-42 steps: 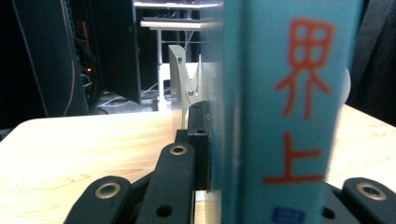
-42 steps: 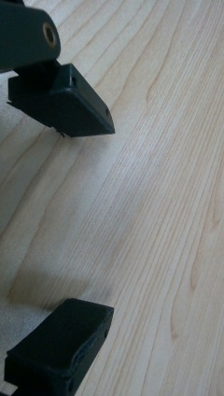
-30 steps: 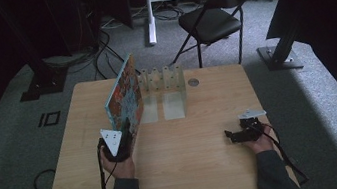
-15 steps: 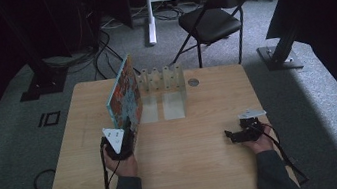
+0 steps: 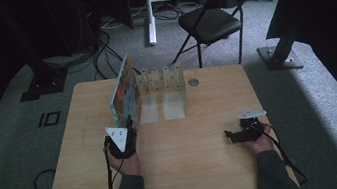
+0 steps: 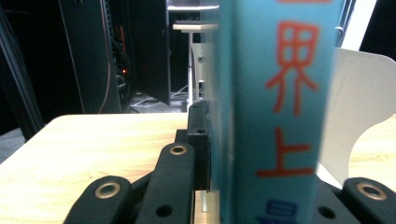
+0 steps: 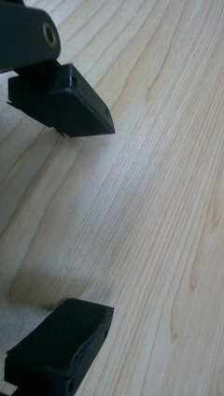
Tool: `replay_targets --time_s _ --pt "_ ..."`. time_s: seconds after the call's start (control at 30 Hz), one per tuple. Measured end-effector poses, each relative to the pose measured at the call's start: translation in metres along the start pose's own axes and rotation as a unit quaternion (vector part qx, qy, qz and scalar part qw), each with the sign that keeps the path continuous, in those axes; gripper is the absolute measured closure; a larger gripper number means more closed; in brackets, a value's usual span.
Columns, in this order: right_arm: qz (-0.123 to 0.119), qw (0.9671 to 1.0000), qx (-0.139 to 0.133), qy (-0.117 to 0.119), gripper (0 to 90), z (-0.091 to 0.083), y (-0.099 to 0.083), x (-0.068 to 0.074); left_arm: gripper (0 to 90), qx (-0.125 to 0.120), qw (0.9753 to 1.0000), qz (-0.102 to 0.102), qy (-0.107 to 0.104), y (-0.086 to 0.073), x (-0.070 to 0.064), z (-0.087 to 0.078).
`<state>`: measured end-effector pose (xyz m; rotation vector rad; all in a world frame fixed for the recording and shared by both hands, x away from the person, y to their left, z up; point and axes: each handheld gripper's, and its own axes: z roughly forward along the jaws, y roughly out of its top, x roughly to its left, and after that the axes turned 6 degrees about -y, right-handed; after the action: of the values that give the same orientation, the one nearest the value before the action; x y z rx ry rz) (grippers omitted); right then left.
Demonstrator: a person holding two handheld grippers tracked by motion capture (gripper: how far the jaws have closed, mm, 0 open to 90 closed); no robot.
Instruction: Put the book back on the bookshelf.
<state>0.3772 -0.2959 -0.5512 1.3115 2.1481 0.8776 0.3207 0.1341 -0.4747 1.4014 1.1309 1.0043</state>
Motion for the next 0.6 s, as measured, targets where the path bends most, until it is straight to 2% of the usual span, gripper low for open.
replay_targets --time_s 0.23,0.6 --pt "0.000 1.0000 0.000 0.000 11.2 0.0000 0.0000 0.0000 80.8 -0.008 0.9999 0.009 0.005 0.0015 -0.0024 0.0014" --pt "0.000 1.0000 0.000 0.000 11.2 0.0000 0.0000 -0.0001 80.8 -0.012 0.9997 0.007 0.019 0.0006 -0.0043 0.0062"
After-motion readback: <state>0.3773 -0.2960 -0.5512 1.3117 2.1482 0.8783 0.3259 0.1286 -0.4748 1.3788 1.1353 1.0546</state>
